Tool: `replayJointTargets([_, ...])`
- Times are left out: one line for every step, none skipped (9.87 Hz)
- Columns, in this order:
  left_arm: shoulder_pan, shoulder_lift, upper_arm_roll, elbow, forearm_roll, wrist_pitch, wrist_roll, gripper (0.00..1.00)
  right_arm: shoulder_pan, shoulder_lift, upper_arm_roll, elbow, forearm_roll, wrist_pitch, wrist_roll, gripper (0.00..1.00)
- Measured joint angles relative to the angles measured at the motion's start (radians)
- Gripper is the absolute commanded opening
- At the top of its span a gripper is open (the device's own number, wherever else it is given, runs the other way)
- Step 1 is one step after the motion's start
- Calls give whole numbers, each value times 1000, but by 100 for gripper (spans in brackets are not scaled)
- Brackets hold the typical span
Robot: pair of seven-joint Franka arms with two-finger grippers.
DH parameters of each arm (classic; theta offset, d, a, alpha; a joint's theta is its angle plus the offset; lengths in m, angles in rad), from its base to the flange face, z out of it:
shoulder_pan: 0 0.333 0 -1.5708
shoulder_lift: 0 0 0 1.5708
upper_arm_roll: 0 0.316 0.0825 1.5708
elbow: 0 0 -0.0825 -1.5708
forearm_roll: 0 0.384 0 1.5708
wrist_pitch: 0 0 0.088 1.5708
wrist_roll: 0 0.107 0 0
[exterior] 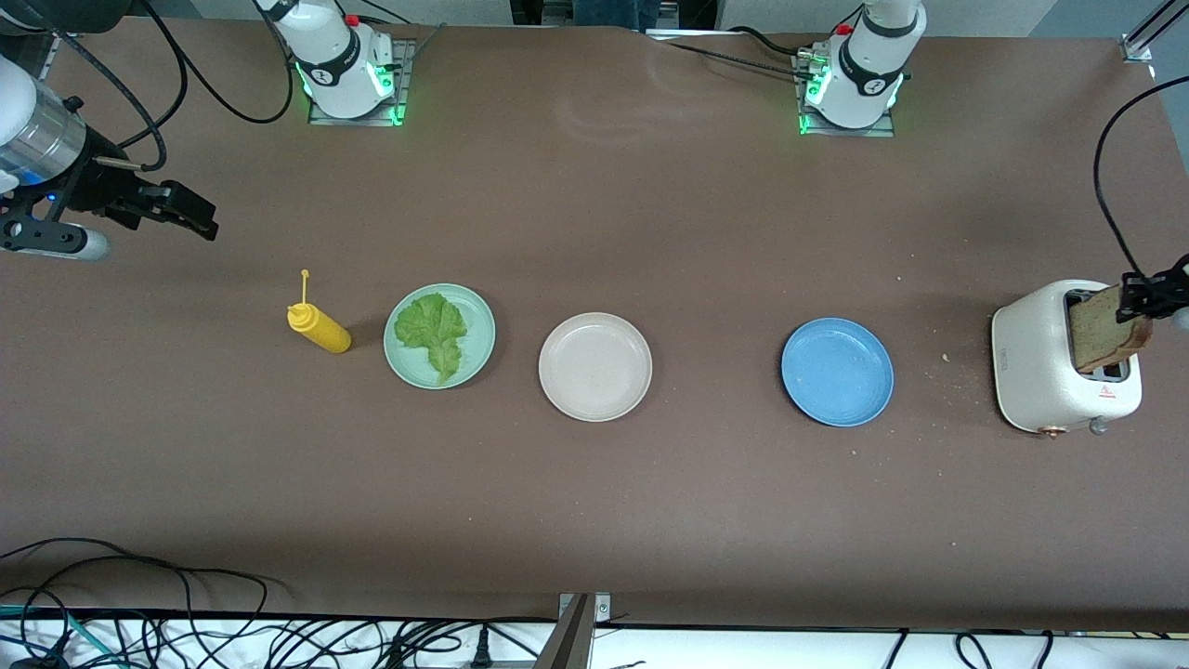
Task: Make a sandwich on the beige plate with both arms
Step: 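Grasp the bread slice with the left gripper and lift it out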
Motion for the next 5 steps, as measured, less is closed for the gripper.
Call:
replayJointTargets([-19,0,-3,69,0,-92,4,0,0,0,0,-1,0,0,0,100])
replayJointTargets([-49,3,-9,133,-1,-182,4,0,0,0,0,-1,0,0,0,100])
replayJointTargets([-94,9,-12,190,-1,-254,4,0,0,0,-1,-1,0,0,0,100])
replayJointTargets([-145,17,-14,225,-14,-295,-4,0,0,0,-1,-1,0,0,0,100])
replayJointTargets([-186,27,-15,239,-55,-322,-24,0,0,0,-1,-2,0,0,0,100])
